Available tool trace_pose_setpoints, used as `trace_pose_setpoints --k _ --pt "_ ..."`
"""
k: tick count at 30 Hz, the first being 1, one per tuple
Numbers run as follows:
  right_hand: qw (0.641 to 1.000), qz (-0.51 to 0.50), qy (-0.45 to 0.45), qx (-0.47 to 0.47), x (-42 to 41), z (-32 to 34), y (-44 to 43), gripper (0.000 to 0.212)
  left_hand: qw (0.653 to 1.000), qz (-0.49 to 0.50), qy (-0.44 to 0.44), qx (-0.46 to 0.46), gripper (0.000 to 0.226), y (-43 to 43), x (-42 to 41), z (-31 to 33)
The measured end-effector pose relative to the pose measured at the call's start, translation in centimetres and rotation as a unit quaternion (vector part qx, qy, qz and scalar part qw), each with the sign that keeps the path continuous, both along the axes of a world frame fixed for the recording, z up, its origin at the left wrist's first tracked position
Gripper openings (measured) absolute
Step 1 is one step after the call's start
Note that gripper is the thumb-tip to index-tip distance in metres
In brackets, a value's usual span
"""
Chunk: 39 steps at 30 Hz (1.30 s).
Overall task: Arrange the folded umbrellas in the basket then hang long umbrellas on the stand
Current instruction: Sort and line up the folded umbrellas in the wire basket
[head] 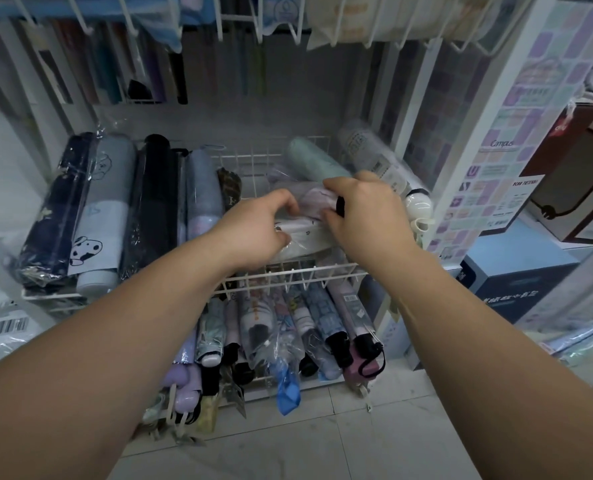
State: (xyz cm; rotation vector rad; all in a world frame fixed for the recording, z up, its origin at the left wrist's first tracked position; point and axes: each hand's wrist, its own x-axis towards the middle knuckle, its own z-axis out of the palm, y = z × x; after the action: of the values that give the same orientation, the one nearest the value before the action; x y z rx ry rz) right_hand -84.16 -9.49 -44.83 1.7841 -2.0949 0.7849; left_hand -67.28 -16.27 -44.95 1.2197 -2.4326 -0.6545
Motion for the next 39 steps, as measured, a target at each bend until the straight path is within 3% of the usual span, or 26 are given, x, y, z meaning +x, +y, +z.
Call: trace_pose_setpoints --k 6,15,20,31,34,39 --pt "0.997 0.021 -0.032 -0.069 0.3 -0.8 -0.4 0.04 1.0 0.021 0.0 -0.008 0.023 0.8 2.5 1.5" --pt "0.994 -0.009 -0.049 -0.096 0.2 -1.4 -1.0 0.044 0.979 0.088 -0.097 -0.155 0.029 1.1 5.6 3.2" --pt "0.991 0.004 -0.07 -0.117 0.6 -2.3 -1.1 0.045 0.967 0.131 -0.089 -0.2 0.038 0.8 4.5 2.5" --pt "0.988 0.005 -0.065 -0.143 0.6 -2.0 -0.9 0.044 0.959 0.243 -0.003 -0.143 0.035 0.3 0.6 1.7" --pt "0.989 0.014 -0.064 -0.134 0.7 -2.3 -0.9 0.043 0.969 0.215 0.005 -0.121 0.024 -0.1 1.1 0.8" --pt "0.99 0.028 -0.059 -0.129 0.8 -2.6 -0.7 0.04 0.995 0.094 -0.015 0.029 0.026 -0.5 3.9 1.1"
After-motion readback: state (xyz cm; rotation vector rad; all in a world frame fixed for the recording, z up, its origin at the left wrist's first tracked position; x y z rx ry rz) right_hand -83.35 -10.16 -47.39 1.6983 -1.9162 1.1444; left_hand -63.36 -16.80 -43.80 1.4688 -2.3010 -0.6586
